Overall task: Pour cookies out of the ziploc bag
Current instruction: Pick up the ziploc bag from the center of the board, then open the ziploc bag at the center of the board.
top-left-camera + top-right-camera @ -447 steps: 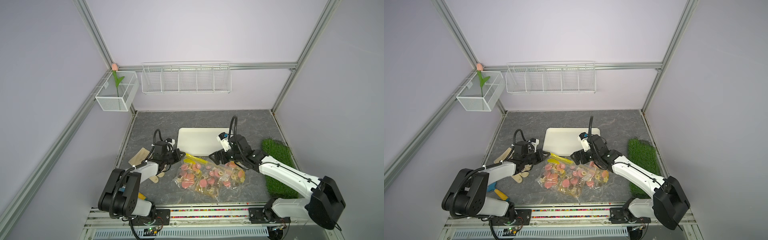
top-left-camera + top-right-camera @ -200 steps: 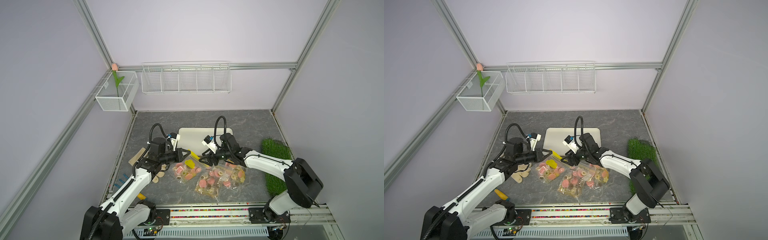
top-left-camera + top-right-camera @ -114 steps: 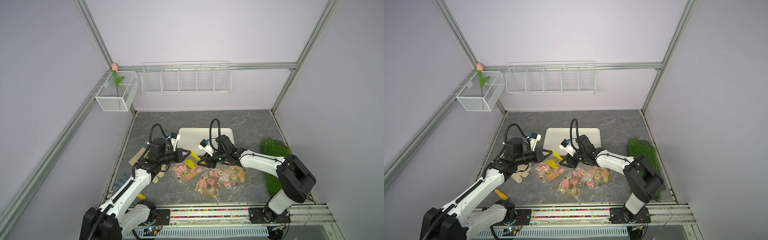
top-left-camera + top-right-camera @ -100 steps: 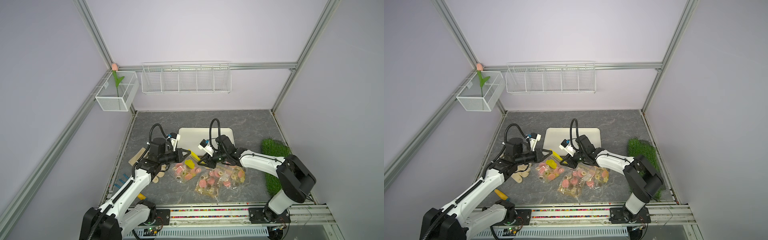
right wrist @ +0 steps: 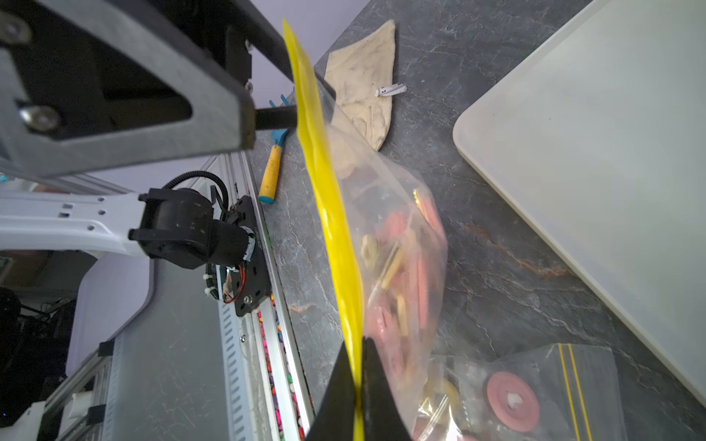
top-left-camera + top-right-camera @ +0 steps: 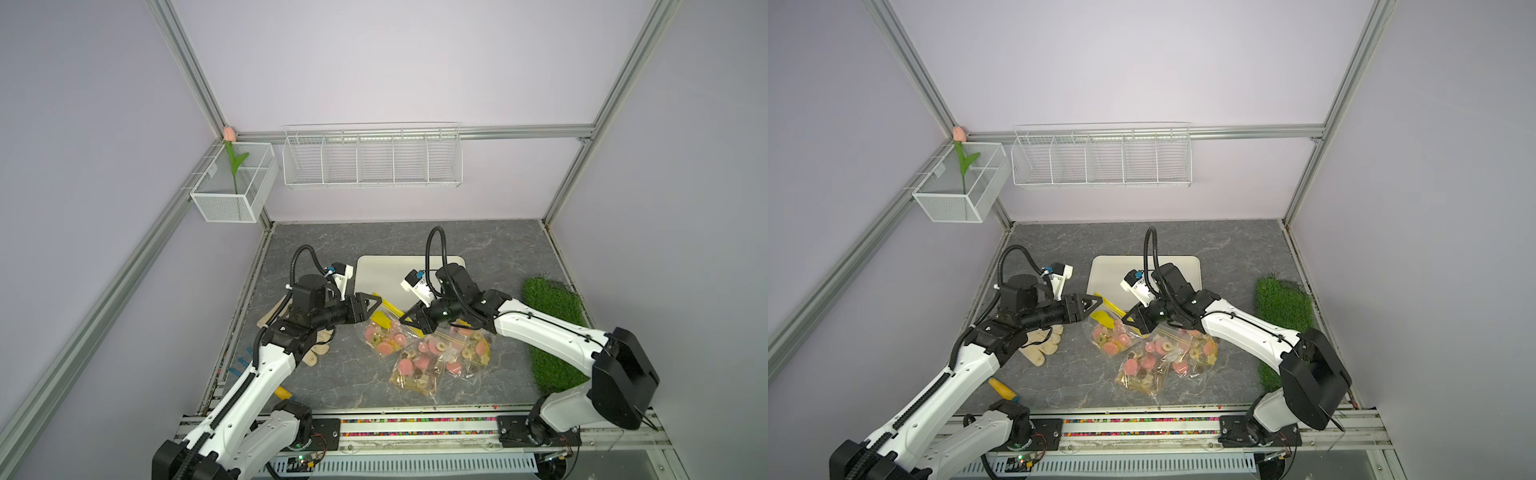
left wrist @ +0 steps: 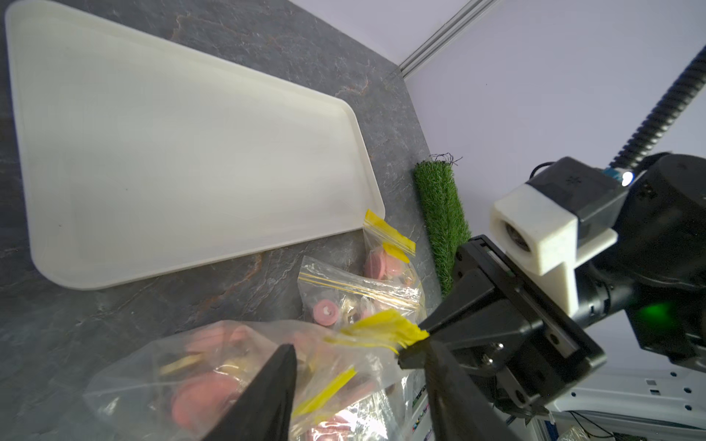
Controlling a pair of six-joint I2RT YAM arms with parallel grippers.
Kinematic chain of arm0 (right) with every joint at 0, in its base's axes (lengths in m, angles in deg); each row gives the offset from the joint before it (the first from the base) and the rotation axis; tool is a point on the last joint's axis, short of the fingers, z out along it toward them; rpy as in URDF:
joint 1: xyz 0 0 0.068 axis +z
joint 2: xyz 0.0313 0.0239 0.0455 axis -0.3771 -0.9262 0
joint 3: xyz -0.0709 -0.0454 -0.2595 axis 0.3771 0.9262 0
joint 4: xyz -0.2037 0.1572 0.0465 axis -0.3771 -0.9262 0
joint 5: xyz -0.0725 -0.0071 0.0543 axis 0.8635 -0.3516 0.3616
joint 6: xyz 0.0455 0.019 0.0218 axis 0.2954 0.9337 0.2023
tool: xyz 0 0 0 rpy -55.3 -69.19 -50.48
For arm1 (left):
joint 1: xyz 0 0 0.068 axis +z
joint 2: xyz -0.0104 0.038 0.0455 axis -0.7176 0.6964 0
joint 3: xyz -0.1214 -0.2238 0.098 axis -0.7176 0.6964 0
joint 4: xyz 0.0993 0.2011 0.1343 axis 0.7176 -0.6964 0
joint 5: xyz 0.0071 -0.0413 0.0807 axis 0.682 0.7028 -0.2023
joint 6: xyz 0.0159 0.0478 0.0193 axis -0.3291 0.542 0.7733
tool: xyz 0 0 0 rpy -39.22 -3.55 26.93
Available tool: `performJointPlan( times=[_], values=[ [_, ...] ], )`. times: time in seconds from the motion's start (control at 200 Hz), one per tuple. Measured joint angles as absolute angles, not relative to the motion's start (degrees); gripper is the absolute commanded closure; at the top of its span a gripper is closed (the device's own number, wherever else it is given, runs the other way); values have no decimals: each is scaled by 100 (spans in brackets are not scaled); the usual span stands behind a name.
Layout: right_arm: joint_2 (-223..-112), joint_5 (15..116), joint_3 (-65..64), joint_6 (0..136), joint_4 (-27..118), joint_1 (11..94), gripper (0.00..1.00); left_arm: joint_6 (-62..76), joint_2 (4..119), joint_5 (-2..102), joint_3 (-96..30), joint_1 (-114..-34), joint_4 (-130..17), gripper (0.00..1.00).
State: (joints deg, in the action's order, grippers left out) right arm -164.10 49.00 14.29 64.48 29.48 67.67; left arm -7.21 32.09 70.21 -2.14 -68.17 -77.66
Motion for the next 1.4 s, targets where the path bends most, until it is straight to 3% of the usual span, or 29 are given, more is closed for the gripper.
performJointPlan(
  times=[0.495,0.64,0.94,1.085,1.4],
  values=[
    [-16486,6428,810,8445,1999,7445,93,-1403,2737,6162,-280,-6843,-8699,39],
    [-16489,6791,749,8867,1955,7626,93,-1744,2811,6324,-280,-6939,-8498,47],
    [-16489,7973,485,9167,1750,8258,93,-2210,3353,6256,-345,-7927,-8008,56],
    [-16535,8264,459,9173,1721,8391,93,-2334,3449,6121,-345,-8008,-7834,68],
    [-16600,8522,419,9171,1734,8487,93,-2433,3652,5968,-343,-8006,-7560,79]
  ],
)
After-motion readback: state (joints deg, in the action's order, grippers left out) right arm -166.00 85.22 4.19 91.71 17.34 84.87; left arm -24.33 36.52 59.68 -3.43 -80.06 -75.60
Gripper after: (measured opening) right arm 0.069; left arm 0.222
